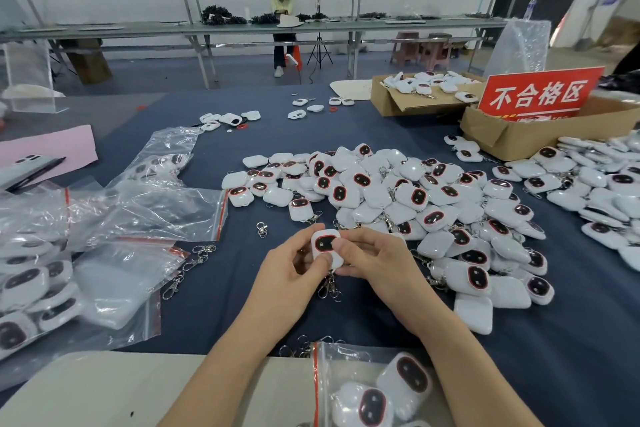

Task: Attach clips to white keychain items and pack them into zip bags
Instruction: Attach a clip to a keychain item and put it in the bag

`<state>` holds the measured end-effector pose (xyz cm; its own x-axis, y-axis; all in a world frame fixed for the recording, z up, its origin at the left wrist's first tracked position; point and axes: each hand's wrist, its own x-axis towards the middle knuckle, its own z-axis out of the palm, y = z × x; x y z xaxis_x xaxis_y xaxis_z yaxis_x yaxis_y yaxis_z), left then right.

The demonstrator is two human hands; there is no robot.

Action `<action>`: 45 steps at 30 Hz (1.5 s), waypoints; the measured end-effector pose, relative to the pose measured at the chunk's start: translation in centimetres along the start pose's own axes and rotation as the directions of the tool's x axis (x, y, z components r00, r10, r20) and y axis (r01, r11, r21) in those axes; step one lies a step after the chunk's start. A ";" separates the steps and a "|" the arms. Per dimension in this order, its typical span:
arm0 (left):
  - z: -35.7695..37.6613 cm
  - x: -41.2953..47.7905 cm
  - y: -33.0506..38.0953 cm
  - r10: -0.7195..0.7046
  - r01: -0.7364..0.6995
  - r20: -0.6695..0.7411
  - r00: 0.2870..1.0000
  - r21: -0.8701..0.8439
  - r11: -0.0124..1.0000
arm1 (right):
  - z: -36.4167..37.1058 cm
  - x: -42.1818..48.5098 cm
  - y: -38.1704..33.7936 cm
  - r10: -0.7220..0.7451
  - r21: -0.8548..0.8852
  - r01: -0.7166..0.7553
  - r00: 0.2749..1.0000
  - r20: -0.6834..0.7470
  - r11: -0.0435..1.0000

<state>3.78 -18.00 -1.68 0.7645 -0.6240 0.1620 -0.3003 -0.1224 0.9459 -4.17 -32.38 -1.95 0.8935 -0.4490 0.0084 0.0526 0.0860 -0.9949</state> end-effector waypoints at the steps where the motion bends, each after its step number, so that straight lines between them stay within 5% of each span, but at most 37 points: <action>1: 0.0 0.0 -0.1 -0.006 0.006 0.003 1.000 -0.012 1.000 | 0.0 0.0 0.0 -0.003 0.005 0.003 1.000 -0.001 1.000; 14: -0.3 0.1 0.1 0.053 -0.048 0.026 0.998 -0.164 0.985 | 0.3 -0.2 -0.1 -0.057 0.040 0.059 0.997 -0.045 0.997; 21: 0.4 0.2 -0.4 0.017 -0.029 -0.076 0.997 -0.158 0.987 | -0.1 -0.6 -0.3 -0.073 0.155 0.032 0.962 0.263 0.987; 26: 0.3 0.3 -0.5 0.010 -0.020 -0.075 0.997 -0.146 0.989 | -0.2 -0.8 -0.5 -0.055 0.102 0.023 0.942 0.330 0.994; 45: 0.1 0.4 -0.8 0.054 -0.075 -0.121 0.991 -0.178 0.981 | 0.4 -0.6 -0.3 -0.026 0.104 0.028 0.999 -0.023 0.994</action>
<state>4.29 -18.25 -2.39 0.8105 -0.5316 0.2459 -0.2511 0.0640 0.9658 -4.54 -31.83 -1.64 0.8813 -0.4715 0.0317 0.1238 0.1655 -0.9784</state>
